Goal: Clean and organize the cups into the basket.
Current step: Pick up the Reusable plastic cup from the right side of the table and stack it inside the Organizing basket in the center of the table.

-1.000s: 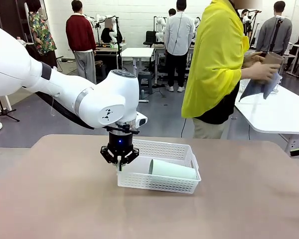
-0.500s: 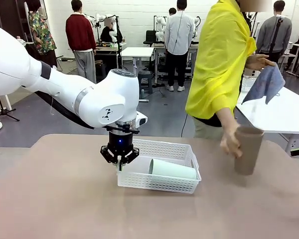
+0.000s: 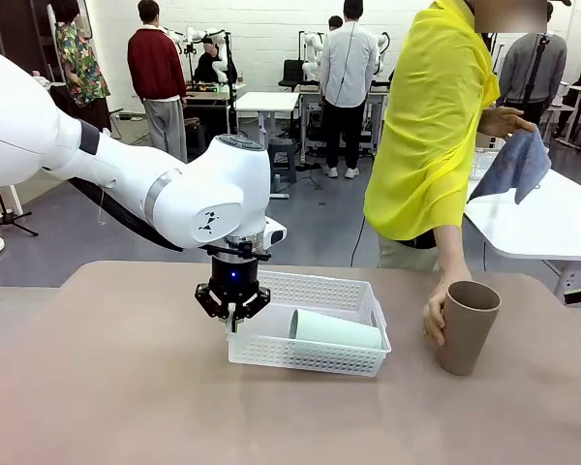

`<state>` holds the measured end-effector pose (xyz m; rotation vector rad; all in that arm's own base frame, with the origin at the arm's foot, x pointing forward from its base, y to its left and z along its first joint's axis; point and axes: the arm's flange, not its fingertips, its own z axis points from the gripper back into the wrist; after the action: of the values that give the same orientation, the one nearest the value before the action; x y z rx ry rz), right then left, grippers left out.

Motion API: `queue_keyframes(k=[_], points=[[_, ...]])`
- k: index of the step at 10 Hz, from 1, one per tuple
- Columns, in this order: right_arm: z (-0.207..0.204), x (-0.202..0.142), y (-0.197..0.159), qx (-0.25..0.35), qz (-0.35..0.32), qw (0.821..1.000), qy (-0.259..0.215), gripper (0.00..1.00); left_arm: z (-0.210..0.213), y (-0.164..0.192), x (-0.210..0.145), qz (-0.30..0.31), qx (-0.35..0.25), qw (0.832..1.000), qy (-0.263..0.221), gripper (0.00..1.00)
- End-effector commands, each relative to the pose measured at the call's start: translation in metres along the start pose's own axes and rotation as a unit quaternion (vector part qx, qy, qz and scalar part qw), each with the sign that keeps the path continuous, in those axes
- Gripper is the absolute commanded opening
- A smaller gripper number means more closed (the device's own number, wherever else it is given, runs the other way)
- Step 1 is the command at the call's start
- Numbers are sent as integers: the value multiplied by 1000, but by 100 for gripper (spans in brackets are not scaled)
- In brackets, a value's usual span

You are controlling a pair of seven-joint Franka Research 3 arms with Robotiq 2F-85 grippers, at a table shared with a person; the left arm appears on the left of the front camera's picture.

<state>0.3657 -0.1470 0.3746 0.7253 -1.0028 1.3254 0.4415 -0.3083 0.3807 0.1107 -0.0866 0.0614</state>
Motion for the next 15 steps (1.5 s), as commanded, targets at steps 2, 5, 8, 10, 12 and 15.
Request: queue_keyframes(k=[2,5,8,10,12,15], points=[[-2,0,3,-2,-3,1000,-2,100,-1,1,0,1,0,1000,-1,0],[-23,-35,-20,12,7,999,-34,100,-1,1,0,1,0,1000,-1,0],[-62,-57,-33,24,38,997,-55,100,-1,1,0,1,0,1000,-1,0],[-94,-62,-40,47,36,996,-72,100,-1,1,0,1,0,1000,-1,0],[-124,-64,-53,60,26,995,-70,100,-1,1,0,1,0,1000,-1,0],[-129,-70,-60,50,13,996,-72,100,-1,1,0,1,0,1000,-1,0]])
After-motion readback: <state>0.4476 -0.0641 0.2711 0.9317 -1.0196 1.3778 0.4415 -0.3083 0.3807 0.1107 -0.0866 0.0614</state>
